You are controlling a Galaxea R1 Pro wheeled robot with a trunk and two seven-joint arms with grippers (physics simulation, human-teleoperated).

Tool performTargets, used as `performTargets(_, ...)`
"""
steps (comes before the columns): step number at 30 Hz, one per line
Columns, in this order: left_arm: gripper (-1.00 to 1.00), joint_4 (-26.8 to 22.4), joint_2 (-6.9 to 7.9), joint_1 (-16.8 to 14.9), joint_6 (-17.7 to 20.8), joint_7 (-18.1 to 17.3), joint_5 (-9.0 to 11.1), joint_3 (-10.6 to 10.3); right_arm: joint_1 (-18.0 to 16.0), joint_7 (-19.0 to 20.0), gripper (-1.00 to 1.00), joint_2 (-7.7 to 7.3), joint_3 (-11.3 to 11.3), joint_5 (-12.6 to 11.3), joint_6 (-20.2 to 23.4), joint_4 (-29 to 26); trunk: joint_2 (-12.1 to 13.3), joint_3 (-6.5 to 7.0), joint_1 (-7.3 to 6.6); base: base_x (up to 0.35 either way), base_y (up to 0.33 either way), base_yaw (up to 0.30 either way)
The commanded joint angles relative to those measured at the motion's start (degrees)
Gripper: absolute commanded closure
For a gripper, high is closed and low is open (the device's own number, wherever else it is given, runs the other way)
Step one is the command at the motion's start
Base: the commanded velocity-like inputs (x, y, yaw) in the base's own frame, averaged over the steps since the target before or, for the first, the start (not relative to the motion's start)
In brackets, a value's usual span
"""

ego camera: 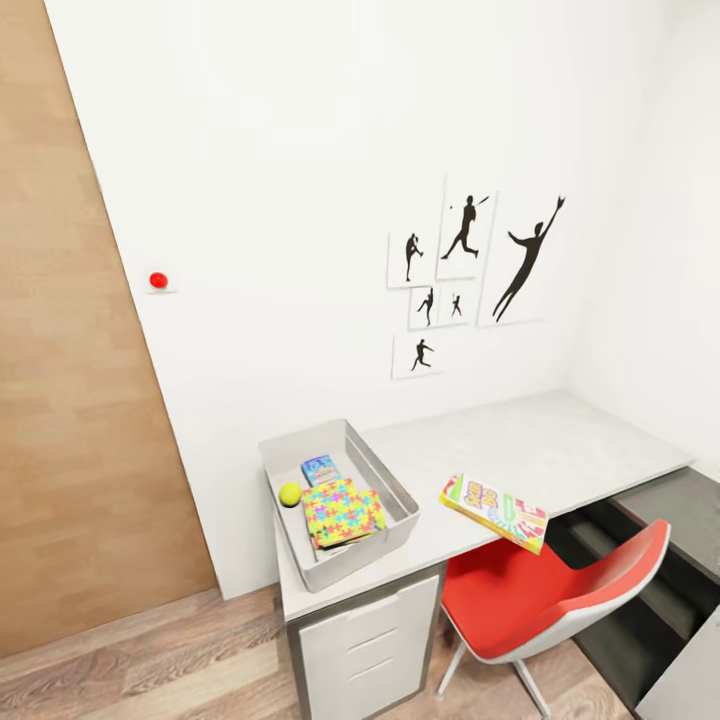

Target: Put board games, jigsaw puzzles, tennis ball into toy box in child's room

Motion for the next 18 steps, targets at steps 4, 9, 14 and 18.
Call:
performTargets(4,-1.0,0.04,0.71,-0.22,-0.03,-1.82,0.66,0.06,0.05,-0.38,-1.0,-0.09,0.3,-0.5,0.14,-0.12,-0.11,-0.19,0.03,0.0,0.0,-0.074)
performTargets(9,-1.0,0.04,1.59,-0.29,0.37,-5.39,0.75,0.07,0.1,-0.31,-1.0,-0.09,0.12,-0.63,-0.24,-0.12,-0.11,-0.22,0.03,0.0,0.0,-0.023)
performTargets(14,-1.0,-0.3,3.63,-0.4,0.67,-12.68,0.95,0.18,0.15,-0.15,-1.0,-0.15,0.12,-0.85,-2.42,-0.12,-0.11,-0.23,0.03,0.0,0.0,-0.008)
performTargets(18,-1.0,-1.34,5.5,-0.51,1.93,-21.92,1.05,0.22,0.19,-0.07,-1.0,-0.19,0.14,-0.97,-3.71,-0.09,-0.11,-0.23,0.03,0.0,0.0,-0.003)
